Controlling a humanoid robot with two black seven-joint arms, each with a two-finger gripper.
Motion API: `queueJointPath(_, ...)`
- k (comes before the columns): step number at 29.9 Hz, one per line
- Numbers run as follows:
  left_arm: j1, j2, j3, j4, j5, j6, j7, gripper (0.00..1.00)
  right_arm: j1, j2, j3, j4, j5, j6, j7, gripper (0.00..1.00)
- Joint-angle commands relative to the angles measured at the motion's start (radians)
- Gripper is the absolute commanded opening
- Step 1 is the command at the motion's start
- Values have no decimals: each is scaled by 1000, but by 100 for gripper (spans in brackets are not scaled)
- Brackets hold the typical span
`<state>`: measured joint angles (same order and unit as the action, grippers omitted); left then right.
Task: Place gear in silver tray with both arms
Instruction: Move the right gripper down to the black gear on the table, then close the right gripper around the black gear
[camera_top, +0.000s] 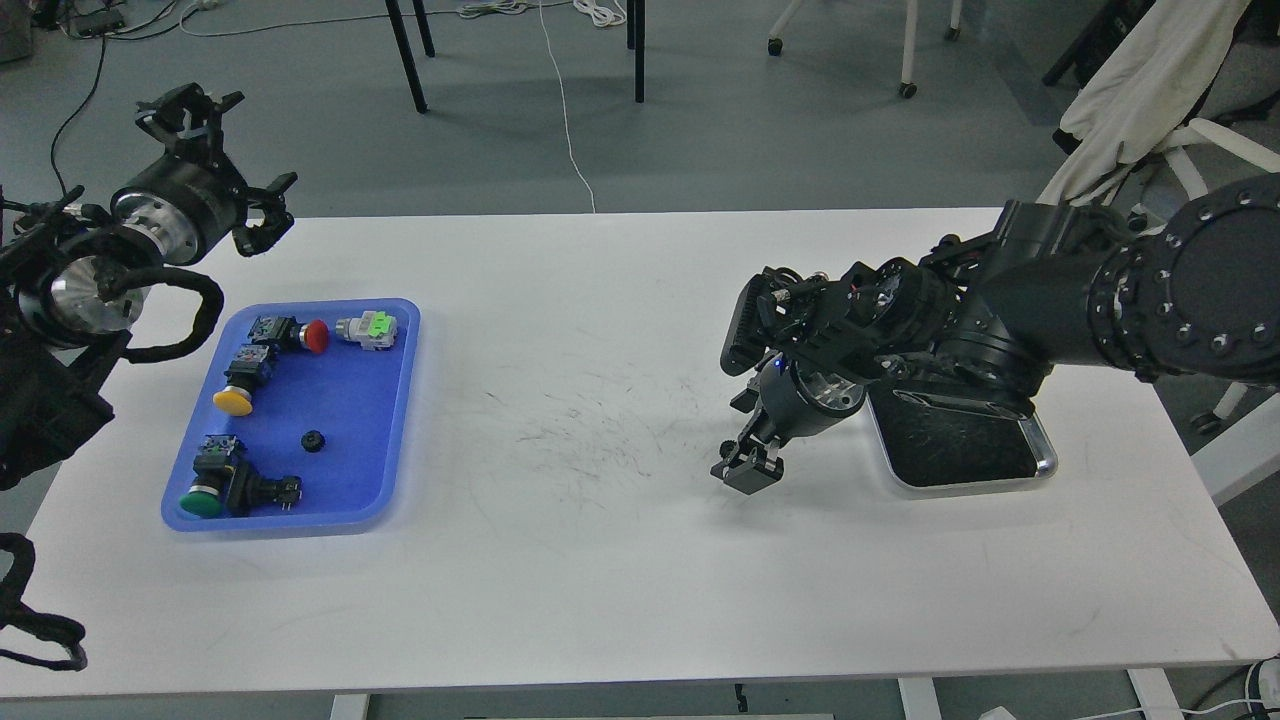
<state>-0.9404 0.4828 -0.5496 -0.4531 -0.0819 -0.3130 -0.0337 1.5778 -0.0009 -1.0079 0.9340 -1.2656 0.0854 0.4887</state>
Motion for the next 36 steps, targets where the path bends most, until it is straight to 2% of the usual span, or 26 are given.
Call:
queueJointPath(1,-1,2,-1,1,-1,2,0,89,-13,1,-18,-32,-1,-1,0,76)
queueJointPath(8,0,8,-1,1,-1,2,-22,89,-64,1,-20,-80,-20,-1,0,69)
queueJointPath(23,-1,8,-1,2,-1,0,-25,89,-76,1,-5,-95,-6,-10,0,68)
queueJointPath(31,-3,10,0,2,1,0,-25,90,-79,1,37,-95,-1,-15,0,66)
queueJointPath(36,-3,13,0,2,1,2,-25,90,-87,1,48,-96,-1,-15,0,61)
